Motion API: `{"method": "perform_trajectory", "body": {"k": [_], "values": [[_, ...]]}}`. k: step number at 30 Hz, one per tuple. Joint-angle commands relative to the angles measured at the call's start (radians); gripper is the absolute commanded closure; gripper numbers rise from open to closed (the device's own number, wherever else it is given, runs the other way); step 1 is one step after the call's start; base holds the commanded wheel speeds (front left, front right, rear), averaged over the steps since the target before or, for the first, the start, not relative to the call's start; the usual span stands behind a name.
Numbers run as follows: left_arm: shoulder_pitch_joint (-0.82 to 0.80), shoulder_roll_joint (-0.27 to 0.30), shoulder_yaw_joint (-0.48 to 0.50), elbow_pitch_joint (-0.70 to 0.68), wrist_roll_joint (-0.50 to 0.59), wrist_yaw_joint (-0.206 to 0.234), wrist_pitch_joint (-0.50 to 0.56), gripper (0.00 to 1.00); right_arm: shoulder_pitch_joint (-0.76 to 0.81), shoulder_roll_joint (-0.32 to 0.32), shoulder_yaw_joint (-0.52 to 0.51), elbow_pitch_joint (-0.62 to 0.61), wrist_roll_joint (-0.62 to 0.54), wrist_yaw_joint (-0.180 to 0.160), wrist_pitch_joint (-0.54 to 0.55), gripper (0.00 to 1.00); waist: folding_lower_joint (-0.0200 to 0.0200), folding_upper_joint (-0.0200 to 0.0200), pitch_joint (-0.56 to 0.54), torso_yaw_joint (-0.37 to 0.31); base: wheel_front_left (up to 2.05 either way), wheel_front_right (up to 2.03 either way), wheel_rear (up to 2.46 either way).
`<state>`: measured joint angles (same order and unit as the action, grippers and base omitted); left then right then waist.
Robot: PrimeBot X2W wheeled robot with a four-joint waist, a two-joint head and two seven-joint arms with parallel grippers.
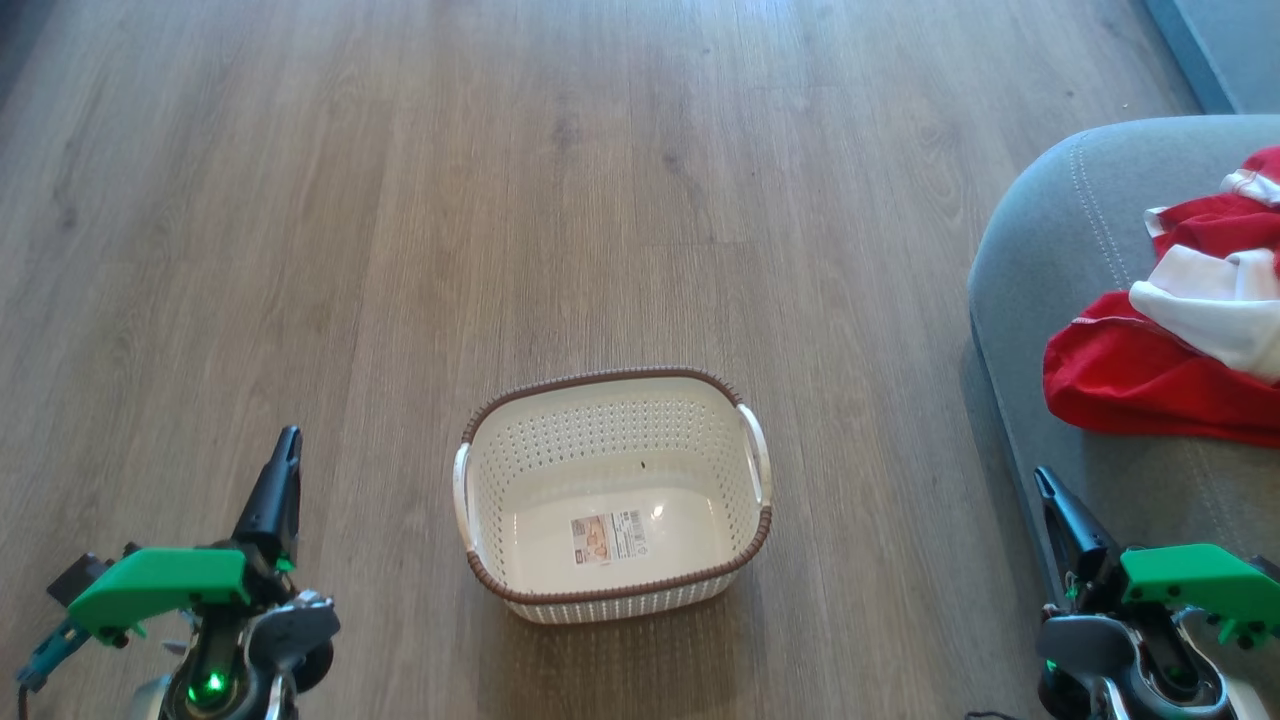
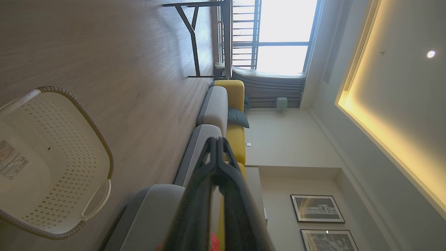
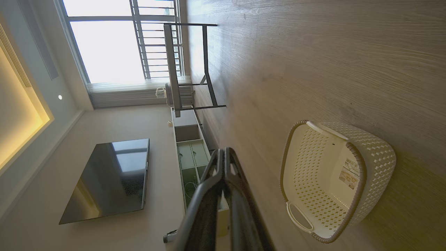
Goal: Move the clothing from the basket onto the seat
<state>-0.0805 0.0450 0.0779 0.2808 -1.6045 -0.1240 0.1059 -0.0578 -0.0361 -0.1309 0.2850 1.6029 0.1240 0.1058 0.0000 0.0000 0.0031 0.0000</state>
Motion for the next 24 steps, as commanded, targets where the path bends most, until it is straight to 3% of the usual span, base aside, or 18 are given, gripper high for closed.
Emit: {"method": "perform_trajectory", "body": {"k": [1, 24], "values": [[-0.028, 0.005, 0.036, -0.036, -0.004, -0.007, 0.008, 1.0, -0.05, -0.014, 0.017, -0.04, 0.006, 0.007, 0.007, 1.0, 0.0, 0.0, 0.0, 0.0, 0.0, 0.0, 0.0], [-0.028, 0.005, 0.036, -0.036, -0.004, -0.007, 0.008, 1.0, -0.05, -0.014, 0.017, -0.04, 0.006, 0.007, 0.007, 1.0, 0.0, 0.0, 0.0, 0.0, 0.0, 0.0, 0.0]]}}
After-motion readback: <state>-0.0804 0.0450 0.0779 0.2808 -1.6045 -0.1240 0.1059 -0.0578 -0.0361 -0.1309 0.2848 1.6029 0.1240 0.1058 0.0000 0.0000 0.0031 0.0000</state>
